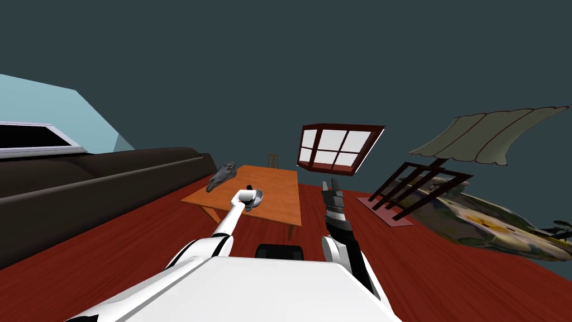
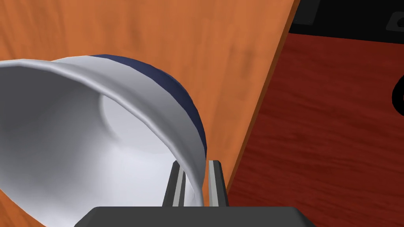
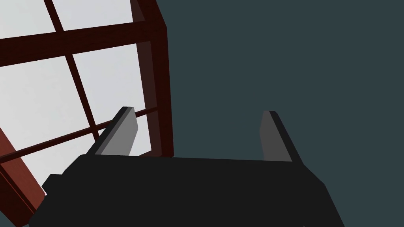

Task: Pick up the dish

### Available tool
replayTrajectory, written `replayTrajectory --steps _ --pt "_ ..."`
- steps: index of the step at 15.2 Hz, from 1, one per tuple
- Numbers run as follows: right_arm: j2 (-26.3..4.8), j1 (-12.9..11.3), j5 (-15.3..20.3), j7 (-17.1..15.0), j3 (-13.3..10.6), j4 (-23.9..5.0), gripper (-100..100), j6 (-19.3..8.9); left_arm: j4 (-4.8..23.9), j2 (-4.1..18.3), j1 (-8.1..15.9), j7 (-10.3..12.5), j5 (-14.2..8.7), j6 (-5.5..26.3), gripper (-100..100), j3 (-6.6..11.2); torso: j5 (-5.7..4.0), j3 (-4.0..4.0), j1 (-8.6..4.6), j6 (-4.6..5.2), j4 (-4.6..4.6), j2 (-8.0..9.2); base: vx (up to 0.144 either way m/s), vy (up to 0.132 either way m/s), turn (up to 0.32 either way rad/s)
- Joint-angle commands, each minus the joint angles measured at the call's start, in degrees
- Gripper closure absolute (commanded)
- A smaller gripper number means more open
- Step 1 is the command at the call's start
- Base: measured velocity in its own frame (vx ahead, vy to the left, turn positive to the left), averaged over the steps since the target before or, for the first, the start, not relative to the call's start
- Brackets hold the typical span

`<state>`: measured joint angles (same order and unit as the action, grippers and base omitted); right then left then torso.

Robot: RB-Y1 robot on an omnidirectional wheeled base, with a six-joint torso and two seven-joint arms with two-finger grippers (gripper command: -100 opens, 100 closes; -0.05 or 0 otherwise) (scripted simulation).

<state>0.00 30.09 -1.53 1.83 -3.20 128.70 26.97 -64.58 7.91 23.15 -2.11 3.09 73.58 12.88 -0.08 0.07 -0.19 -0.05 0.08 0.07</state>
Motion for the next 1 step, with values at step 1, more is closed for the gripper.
replayTrajectory --steps 1 --pt "0.0 0.0 0.0 0.0 0.0 0.0 0 0.0 0.0 0.0 0.0 0.0 0.0 0.0 100 0.0 0.0 0.0 0.0 0.0 0.0 0.0 -0.006 -0.028 0.037"
